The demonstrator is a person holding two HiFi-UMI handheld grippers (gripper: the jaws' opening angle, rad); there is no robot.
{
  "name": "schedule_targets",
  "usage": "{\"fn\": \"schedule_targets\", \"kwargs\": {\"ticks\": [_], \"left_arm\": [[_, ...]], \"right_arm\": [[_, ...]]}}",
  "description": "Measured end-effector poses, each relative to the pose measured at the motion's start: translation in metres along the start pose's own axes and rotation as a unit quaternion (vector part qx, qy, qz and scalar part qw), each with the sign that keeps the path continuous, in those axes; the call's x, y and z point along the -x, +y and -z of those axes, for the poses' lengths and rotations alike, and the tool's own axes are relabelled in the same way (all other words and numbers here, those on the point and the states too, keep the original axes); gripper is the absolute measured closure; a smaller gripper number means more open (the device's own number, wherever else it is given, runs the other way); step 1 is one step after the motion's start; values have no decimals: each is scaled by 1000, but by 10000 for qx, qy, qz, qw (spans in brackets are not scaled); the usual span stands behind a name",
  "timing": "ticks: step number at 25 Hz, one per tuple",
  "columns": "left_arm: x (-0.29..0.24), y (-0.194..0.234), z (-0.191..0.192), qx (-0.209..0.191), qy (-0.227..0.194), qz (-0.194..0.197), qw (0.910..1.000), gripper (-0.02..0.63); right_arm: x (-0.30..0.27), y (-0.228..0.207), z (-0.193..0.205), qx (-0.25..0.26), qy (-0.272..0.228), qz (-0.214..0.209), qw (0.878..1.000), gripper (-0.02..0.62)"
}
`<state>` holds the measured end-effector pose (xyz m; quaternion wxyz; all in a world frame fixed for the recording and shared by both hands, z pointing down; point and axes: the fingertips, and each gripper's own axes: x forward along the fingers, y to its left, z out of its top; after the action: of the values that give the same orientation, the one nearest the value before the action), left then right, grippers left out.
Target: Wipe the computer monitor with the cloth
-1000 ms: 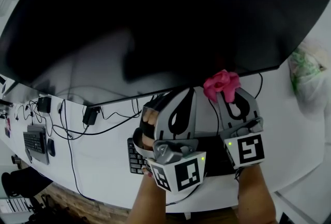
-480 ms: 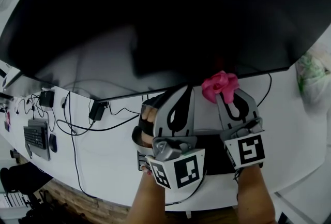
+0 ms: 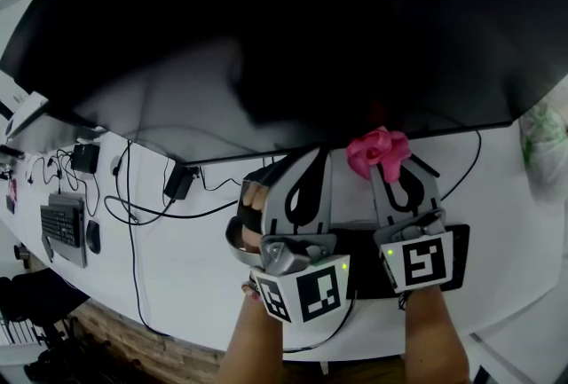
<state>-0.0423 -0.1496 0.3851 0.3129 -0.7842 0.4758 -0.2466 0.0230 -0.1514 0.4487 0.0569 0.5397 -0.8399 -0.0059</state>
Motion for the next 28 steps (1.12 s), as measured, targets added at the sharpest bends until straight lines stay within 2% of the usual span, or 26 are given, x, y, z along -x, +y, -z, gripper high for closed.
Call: {"fn": "schedule_targets", "kwargs": {"ticks": [6,19,28], "left_arm": [[13,14,36,42,91,-72,9999,604],[35,46,50,137,210,-217,9995,604],[52,72,88,121,353,-380,9986,603]], "right_arm": [[-19,36,8,43,-5,-84,10000,532],[-32,77,-12,113,31,-341,9994,532],[-56,121,-9,161,47,-555,9983,532]]}}
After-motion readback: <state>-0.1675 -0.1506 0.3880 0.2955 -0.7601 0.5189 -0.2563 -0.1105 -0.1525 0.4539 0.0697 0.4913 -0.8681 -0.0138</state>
